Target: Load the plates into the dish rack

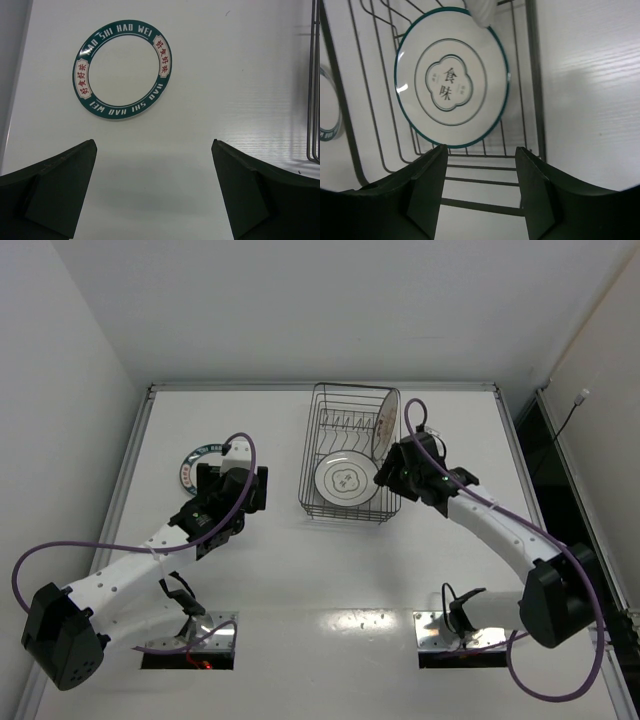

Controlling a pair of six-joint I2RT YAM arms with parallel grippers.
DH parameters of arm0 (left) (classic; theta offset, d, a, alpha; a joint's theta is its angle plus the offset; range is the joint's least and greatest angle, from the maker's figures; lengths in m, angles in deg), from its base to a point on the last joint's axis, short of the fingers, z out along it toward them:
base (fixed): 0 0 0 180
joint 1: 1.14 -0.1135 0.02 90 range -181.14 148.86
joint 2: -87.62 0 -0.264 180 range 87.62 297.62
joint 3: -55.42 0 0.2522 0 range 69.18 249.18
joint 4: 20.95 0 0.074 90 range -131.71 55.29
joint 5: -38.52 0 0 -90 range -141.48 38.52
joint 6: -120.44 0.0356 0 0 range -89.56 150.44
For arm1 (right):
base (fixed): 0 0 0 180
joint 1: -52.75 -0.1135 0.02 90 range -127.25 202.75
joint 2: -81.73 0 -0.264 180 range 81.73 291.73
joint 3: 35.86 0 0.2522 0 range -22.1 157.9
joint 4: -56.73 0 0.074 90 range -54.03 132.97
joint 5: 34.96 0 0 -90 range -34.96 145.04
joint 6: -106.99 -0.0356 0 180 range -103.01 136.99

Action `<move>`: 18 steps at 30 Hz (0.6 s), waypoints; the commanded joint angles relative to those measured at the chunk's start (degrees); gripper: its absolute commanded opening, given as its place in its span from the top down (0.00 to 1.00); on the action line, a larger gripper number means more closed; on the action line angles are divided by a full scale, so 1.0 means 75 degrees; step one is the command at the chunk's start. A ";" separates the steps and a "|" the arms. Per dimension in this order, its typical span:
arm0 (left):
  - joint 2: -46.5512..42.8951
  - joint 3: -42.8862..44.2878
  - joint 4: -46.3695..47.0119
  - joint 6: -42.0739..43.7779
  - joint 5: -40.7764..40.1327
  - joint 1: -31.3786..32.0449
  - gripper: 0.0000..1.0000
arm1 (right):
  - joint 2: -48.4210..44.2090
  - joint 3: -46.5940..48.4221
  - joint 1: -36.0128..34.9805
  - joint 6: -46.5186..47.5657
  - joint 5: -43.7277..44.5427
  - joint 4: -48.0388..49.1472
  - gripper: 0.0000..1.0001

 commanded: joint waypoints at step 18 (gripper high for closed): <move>-0.0063 0.0317 0.0012 -0.0003 0.0022 0.0042 0.00 | 0.4147 0.3532 0.0043 0.0466 0.0176 -0.1343 0.39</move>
